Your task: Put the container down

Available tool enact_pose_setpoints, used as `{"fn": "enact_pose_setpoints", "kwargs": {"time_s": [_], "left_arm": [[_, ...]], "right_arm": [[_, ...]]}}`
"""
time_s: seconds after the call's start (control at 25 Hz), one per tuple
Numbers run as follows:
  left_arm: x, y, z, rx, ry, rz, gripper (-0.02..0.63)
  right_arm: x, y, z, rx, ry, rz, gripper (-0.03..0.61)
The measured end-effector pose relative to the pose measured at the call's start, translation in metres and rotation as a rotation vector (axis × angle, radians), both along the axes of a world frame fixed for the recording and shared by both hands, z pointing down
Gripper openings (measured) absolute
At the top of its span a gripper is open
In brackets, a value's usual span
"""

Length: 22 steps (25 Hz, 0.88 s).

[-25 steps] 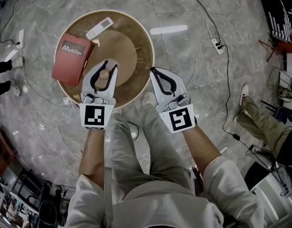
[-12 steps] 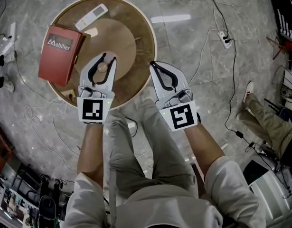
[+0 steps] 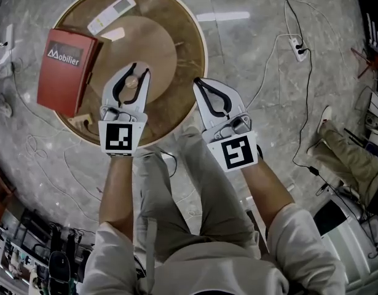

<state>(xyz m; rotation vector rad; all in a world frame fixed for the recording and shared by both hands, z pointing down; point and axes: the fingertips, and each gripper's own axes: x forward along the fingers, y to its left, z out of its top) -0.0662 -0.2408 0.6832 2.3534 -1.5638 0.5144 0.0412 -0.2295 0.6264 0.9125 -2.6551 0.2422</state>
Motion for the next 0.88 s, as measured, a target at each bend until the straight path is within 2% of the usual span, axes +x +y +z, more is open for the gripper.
{"fn": "enact_pose_setpoints", "kwargs": {"time_s": [0.4, 0.88], "left_arm": [[-0.002, -0.006, 0.043, -0.012, 0.001, -0.007, 0.116], [-0.001, -0.011, 0.068, -0.007, 0.01, -0.007, 0.115]], "right_arm": [[-0.007, -0.006, 0.036, -0.011, 0.012, -0.021, 0.003], [-0.005, -0.012, 0.058, -0.02, 0.013, -0.024, 0.003]]}}
